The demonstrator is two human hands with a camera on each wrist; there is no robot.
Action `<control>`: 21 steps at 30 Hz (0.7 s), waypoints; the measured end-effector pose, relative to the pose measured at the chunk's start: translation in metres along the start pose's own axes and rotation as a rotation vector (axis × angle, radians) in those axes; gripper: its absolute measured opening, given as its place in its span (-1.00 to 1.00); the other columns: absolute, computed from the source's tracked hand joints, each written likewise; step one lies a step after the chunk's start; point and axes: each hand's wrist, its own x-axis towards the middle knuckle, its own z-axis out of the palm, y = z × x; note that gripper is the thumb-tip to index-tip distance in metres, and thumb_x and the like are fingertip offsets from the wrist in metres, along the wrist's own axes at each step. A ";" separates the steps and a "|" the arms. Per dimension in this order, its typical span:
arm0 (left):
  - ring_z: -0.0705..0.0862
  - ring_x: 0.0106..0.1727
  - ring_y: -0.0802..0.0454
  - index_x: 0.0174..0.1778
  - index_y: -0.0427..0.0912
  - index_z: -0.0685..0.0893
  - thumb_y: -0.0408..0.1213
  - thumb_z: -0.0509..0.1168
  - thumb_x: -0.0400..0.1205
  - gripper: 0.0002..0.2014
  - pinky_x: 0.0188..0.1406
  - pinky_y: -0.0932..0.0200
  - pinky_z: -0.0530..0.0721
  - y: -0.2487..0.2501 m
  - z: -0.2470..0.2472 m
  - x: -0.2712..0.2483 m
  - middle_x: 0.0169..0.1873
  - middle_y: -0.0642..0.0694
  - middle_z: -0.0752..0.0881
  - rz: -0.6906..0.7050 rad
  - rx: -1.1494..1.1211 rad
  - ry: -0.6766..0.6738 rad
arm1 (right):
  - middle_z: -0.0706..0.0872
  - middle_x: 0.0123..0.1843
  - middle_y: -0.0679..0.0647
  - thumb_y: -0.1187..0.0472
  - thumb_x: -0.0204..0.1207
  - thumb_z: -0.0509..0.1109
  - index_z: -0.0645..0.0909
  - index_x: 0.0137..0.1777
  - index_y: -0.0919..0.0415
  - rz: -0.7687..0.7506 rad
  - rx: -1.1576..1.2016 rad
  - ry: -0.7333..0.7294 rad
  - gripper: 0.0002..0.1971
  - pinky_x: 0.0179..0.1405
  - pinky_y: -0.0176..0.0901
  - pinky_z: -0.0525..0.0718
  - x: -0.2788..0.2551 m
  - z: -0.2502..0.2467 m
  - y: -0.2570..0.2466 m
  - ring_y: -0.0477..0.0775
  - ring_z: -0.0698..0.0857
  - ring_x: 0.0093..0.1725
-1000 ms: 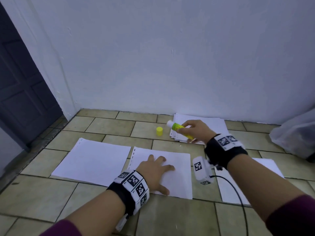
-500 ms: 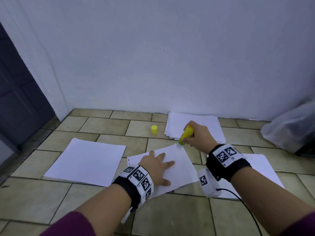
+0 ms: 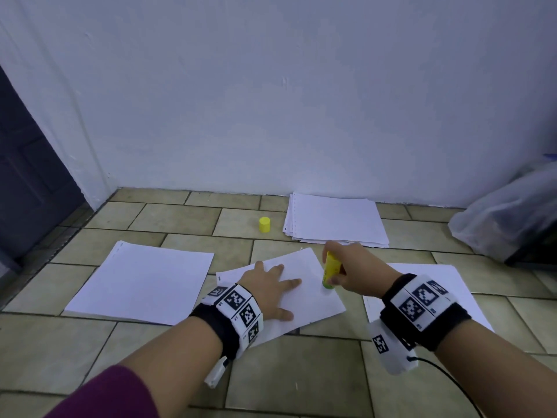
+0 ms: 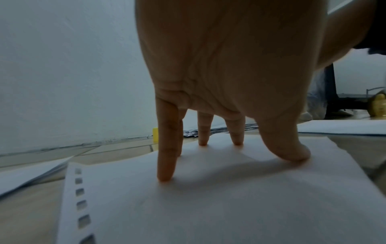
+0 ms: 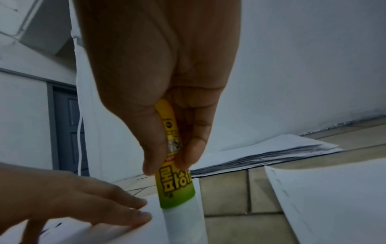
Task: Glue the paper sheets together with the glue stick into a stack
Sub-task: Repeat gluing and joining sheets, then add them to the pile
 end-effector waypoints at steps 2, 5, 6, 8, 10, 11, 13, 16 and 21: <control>0.14 0.57 -0.32 0.67 0.28 -0.09 0.19 0.12 0.67 -0.30 0.44 -0.11 0.38 -0.002 -0.001 0.001 0.69 -0.08 -0.06 0.003 0.032 -0.017 | 0.55 -0.16 -0.02 0.27 0.38 0.53 0.41 -0.04 0.00 -0.011 0.000 -0.035 -0.65 -0.39 -0.30 0.42 -0.010 -0.001 0.003 0.03 0.54 -0.17; 0.37 0.44 -0.27 0.66 0.30 -0.09 0.09 0.09 0.72 -0.36 0.32 -0.07 0.49 -0.004 -0.004 0.002 0.64 -0.11 0.04 0.004 0.075 -0.021 | 0.58 -0.16 -0.01 0.23 0.33 0.58 0.49 -0.03 0.07 -0.016 0.030 -0.097 -0.67 -0.34 -0.29 0.51 -0.017 -0.010 0.008 -0.07 0.55 -0.26; 0.46 0.37 -0.24 0.66 0.30 -0.06 0.08 0.11 0.71 -0.36 0.25 -0.05 0.54 -0.004 -0.005 0.001 0.61 -0.12 0.09 -0.006 0.067 -0.023 | 0.60 -0.18 -0.01 0.25 0.32 0.60 0.52 -0.03 0.13 0.000 0.084 -0.108 -0.68 -0.35 -0.29 0.54 -0.017 -0.014 0.012 -0.10 0.56 -0.30; 0.57 0.27 -0.21 0.65 0.23 0.05 0.09 0.19 0.68 -0.35 0.16 -0.02 0.59 -0.004 -0.007 0.000 0.52 -0.16 0.20 -0.026 0.024 -0.022 | 0.64 -0.27 0.03 0.35 0.29 0.61 0.54 -0.04 0.22 0.070 0.321 -0.065 -0.67 -0.43 -0.25 0.58 -0.017 -0.021 0.020 -0.07 0.58 -0.42; 0.52 0.31 -0.18 0.61 0.09 0.20 0.16 0.27 0.60 -0.32 0.17 -0.03 0.59 -0.003 -0.008 -0.003 0.45 -0.17 0.28 -0.027 0.007 0.031 | 0.65 -0.37 0.10 0.45 0.28 0.60 0.52 -0.07 0.29 0.132 0.589 0.062 -0.67 -0.50 -0.22 0.53 -0.016 -0.024 0.027 -0.01 0.55 -0.49; 0.44 0.38 -0.16 0.56 0.01 0.26 0.21 0.30 0.56 -0.30 0.18 -0.04 0.57 -0.002 -0.007 -0.004 0.45 -0.16 0.27 -0.016 0.010 0.078 | 0.65 -0.42 0.09 0.48 0.29 0.58 0.52 -0.09 0.32 0.152 0.715 0.120 -0.69 -0.50 -0.22 0.50 -0.014 -0.024 0.029 0.00 0.52 -0.51; 0.27 0.49 -0.09 0.51 -0.11 0.31 0.26 0.31 0.52 -0.25 0.16 -0.03 0.54 -0.001 -0.004 -0.005 0.53 -0.11 0.18 0.015 0.006 0.155 | 0.65 -0.45 0.06 0.51 0.34 0.54 0.53 -0.14 0.34 0.168 0.916 0.201 -0.76 -0.50 -0.25 0.49 -0.008 -0.021 0.027 -0.03 0.51 -0.54; 0.27 0.52 -0.07 0.52 -0.18 0.29 0.26 0.28 0.54 -0.23 0.27 -0.05 0.48 -0.003 0.002 -0.002 0.59 -0.07 0.18 -0.020 -0.075 0.167 | 0.67 -0.33 0.17 0.51 0.38 0.51 0.54 -0.11 0.34 0.204 1.015 0.307 -0.79 -0.47 -0.28 0.60 0.006 -0.014 0.020 -0.02 0.59 -0.48; 0.36 0.43 -0.13 0.48 -0.17 0.33 0.37 0.30 0.45 -0.15 0.30 -0.02 0.48 -0.009 0.007 0.003 0.46 -0.11 0.40 -0.149 -0.130 0.150 | 0.69 -0.20 0.29 0.43 0.45 0.46 0.49 -0.07 0.31 0.243 0.856 0.377 -0.82 -0.25 -0.07 0.72 0.036 0.005 0.004 0.14 0.64 -0.33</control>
